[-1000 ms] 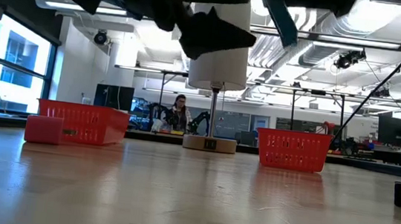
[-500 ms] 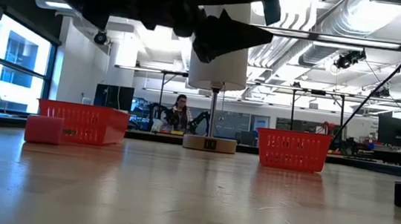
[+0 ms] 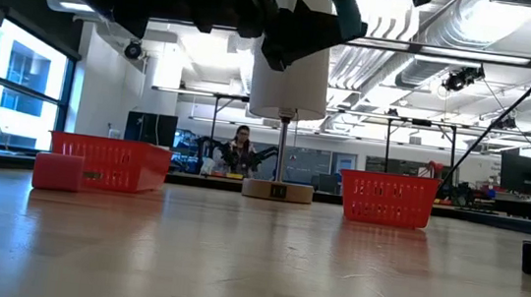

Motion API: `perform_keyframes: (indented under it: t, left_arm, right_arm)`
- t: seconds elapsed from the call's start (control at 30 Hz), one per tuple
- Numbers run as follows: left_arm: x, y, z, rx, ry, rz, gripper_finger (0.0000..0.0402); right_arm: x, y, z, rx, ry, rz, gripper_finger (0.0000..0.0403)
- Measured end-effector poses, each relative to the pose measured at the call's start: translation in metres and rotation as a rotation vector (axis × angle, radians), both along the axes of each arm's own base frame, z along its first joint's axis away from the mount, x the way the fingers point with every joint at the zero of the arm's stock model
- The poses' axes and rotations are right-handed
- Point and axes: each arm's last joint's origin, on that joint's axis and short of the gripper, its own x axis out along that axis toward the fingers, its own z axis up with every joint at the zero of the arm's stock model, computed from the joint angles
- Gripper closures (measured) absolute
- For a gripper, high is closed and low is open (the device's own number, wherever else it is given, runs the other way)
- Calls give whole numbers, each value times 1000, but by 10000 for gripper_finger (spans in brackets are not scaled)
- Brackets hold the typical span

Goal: Pick & Place Office items
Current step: Put the light blue digital timer into the left red bin

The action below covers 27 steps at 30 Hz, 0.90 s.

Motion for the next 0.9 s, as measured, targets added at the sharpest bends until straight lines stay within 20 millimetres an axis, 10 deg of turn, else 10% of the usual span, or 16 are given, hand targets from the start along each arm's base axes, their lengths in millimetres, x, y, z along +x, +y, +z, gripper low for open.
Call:
perform_keyframes:
  t: [0.33, 0.9]
  left_arm:
    - [0, 0, 0, 3, 3, 0, 83]
    - [0, 0, -1, 15, 3, 2, 250]
  right_arm:
    - [2, -2, 2, 0, -6, 20, 262]
    - [2, -1, 1, 30, -9, 32, 251]
